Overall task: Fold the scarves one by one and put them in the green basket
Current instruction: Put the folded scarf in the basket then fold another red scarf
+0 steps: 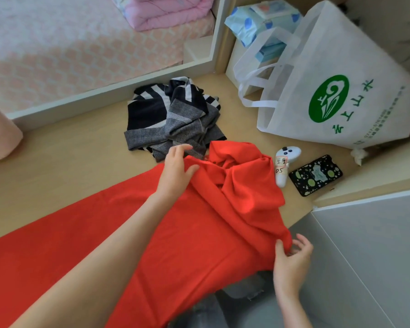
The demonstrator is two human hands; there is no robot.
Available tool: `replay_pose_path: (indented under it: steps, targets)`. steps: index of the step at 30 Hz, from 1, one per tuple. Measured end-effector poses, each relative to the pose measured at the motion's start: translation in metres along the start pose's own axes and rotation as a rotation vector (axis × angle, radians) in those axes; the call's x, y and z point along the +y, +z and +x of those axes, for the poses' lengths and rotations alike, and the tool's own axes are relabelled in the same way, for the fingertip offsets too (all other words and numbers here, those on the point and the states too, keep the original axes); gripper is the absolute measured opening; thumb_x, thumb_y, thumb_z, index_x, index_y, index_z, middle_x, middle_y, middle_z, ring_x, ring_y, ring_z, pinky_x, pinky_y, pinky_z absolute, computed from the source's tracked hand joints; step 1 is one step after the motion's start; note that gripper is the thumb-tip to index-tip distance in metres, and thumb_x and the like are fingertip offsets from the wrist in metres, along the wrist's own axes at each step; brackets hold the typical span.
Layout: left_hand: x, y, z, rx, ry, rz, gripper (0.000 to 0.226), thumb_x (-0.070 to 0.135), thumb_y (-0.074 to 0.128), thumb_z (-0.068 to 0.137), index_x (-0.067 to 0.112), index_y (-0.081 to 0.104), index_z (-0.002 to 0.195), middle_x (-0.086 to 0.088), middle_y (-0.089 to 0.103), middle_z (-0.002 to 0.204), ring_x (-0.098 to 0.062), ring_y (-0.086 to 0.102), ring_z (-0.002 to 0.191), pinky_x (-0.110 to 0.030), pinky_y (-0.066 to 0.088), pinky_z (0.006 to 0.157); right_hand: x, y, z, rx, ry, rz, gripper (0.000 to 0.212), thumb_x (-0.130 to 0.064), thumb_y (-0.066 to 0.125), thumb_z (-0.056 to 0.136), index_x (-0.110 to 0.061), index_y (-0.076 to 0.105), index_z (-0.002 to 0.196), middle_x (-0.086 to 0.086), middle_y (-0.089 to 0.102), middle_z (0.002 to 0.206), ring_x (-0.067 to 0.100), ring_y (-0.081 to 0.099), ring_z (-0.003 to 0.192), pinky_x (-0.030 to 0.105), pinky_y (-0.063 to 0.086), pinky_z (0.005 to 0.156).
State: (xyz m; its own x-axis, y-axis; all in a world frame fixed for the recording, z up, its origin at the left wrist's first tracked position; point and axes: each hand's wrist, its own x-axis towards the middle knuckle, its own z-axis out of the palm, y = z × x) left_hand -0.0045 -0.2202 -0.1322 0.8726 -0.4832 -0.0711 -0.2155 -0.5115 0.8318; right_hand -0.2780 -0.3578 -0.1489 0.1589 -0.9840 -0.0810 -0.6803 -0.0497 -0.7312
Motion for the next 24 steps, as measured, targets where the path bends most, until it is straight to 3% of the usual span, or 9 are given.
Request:
replay_pose_path:
  steps: [2,4,7,11,13,15,18,20,24]
  targets:
    - [0.001,0.0,-0.014,-0.011,0.052,0.072,0.038,0.01,0.065,0.088,0.007,0.055,0.124,-0.009,0.049,0.13,-0.022,0.045,0.124,-0.022,0.03,0.106,-0.009,0.009,-0.014,0.014,-0.23,-0.118,0.05,0.002,0.07,0.078,-0.003,0.049,0.123,0.019,0.052,0.117,0.036,0.046,0.108,0.047,0.037,0.094]
    - [-0.006,-0.008,-0.036,0.089,0.103,0.162,0.037,0.006,0.063,0.088,0.007,0.057,0.124,-0.01,0.049,0.134,-0.025,0.045,0.126,-0.033,0.034,0.108,-0.029,0.022,-0.032,-0.06,-0.426,-0.146,0.047,0.0,0.067,0.081,-0.003,0.051,0.125,0.017,0.047,0.128,0.032,0.04,0.119,0.042,0.031,0.102]
    - [-0.027,-0.031,-0.083,0.255,0.123,0.276,0.041,0.004,0.06,0.088,0.009,0.054,0.128,-0.01,0.047,0.14,-0.028,0.043,0.129,-0.045,0.032,0.111,-0.057,0.048,-0.067,-0.343,-0.722,-0.162,0.045,-0.023,0.053,0.092,-0.011,0.047,0.136,0.007,0.036,0.147,0.022,0.031,0.135,0.032,0.022,0.112]
    - [-0.071,-0.062,-0.164,0.25,0.014,0.486,0.046,0.028,0.038,0.092,0.016,0.047,0.136,-0.007,0.037,0.149,-0.024,0.029,0.141,-0.046,0.015,0.116,-0.073,0.094,-0.11,-0.673,-1.032,-0.386,0.066,-0.051,0.037,0.095,-0.018,0.023,0.151,0.005,0.01,0.16,0.019,0.004,0.147,0.033,0.005,0.118]
    - [-0.099,-0.075,-0.197,0.203,-0.13,0.594,0.056,0.04,0.031,0.094,0.014,0.042,0.142,-0.009,0.03,0.155,-0.024,0.016,0.146,-0.046,0.004,0.117,-0.073,0.115,-0.123,-0.74,-1.071,-0.506,0.072,-0.06,0.026,0.095,-0.02,0.013,0.153,0.005,0.002,0.161,0.02,-0.004,0.147,0.035,0.0,0.117]
    - [-0.125,-0.089,-0.222,0.172,-0.281,0.654,0.069,0.055,0.017,0.096,0.013,0.032,0.148,-0.011,0.019,0.159,-0.026,0.005,0.149,-0.046,-0.005,0.117,-0.074,0.129,-0.128,-0.753,-1.072,-0.646,0.076,-0.066,0.016,0.094,-0.018,0.014,0.153,0.008,0.006,0.16,0.023,0.002,0.147,0.038,0.005,0.115]
    - [-0.158,-0.107,-0.241,0.167,-0.456,0.688,0.082,0.068,0.005,0.092,0.015,0.019,0.152,-0.012,0.01,0.161,-0.029,0.0,0.148,-0.058,0.002,0.115,-0.072,0.138,-0.124,-0.729,-1.049,-0.783,0.08,-0.07,0.01,0.092,-0.017,0.017,0.153,0.011,0.011,0.159,0.026,0.007,0.146,0.043,0.011,0.112]
    - [-0.172,-0.116,-0.245,0.136,-0.497,0.686,0.084,0.071,0.005,0.09,0.017,0.015,0.153,-0.011,0.008,0.161,-0.029,0.0,0.148,-0.065,0.009,0.111,-0.07,0.138,-0.119,-0.723,-1.044,-0.81,0.082,-0.071,0.011,0.092,-0.017,0.013,0.153,0.01,0.008,0.16,0.026,0.004,0.147,0.043,0.008,0.114]
    - [-0.175,-0.126,-0.239,0.129,-0.442,0.685,0.08,0.068,0.008,0.092,0.016,0.017,0.153,-0.008,0.007,0.162,-0.026,-0.002,0.149,-0.059,0.002,0.115,-0.068,0.131,-0.117,-0.741,-1.064,-0.816,0.087,-0.076,0.008,0.088,-0.019,-0.001,0.153,0.009,-0.008,0.16,0.023,-0.011,0.146,0.04,-0.004,0.116]
